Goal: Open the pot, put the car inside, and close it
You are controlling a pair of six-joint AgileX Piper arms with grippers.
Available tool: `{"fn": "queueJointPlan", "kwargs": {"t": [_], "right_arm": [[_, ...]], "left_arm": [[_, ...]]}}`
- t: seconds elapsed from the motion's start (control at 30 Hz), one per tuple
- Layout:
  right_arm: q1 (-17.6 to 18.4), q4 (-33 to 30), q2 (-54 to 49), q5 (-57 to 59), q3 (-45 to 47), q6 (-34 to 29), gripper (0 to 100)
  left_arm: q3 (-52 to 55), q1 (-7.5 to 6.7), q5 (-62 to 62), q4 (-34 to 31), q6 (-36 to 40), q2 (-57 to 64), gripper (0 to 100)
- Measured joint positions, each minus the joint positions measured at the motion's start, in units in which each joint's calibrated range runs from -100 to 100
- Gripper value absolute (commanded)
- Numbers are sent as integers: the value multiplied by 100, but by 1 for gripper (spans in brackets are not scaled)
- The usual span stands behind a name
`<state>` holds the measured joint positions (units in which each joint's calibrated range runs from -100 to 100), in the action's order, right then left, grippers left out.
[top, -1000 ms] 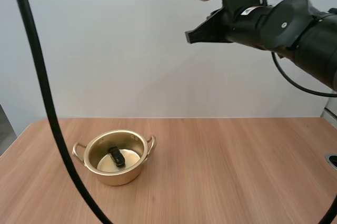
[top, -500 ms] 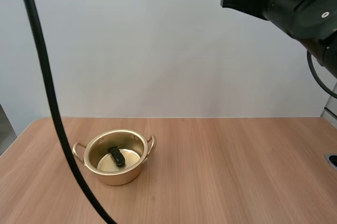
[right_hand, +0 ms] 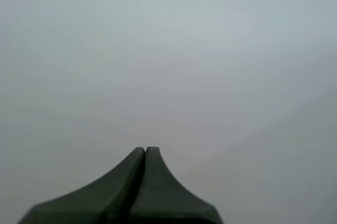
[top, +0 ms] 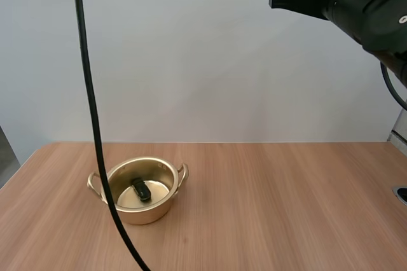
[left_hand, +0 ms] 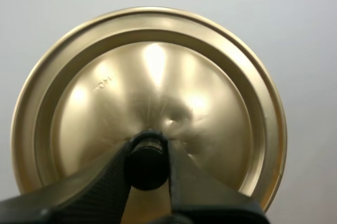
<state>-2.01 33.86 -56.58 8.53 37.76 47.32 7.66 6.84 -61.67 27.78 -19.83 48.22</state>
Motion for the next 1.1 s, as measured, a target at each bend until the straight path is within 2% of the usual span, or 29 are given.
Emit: {"fn": "queueJointPlan", "kwargs": {"t": [0.5, 0.93, 1.1], "right_arm": [[0, -155, 0, 165, 0, 0, 0], [0, -358, 12, 449, 12, 0, 0], [0, -429, 12, 519, 67, 0, 0]], "left_arm": [[5, 0, -3638, -417, 0, -2010, 0], [524, -7, -3820, -906, 0, -3022, 0], [931, -136, -3833, -1078, -12, -3048, 0]]}}
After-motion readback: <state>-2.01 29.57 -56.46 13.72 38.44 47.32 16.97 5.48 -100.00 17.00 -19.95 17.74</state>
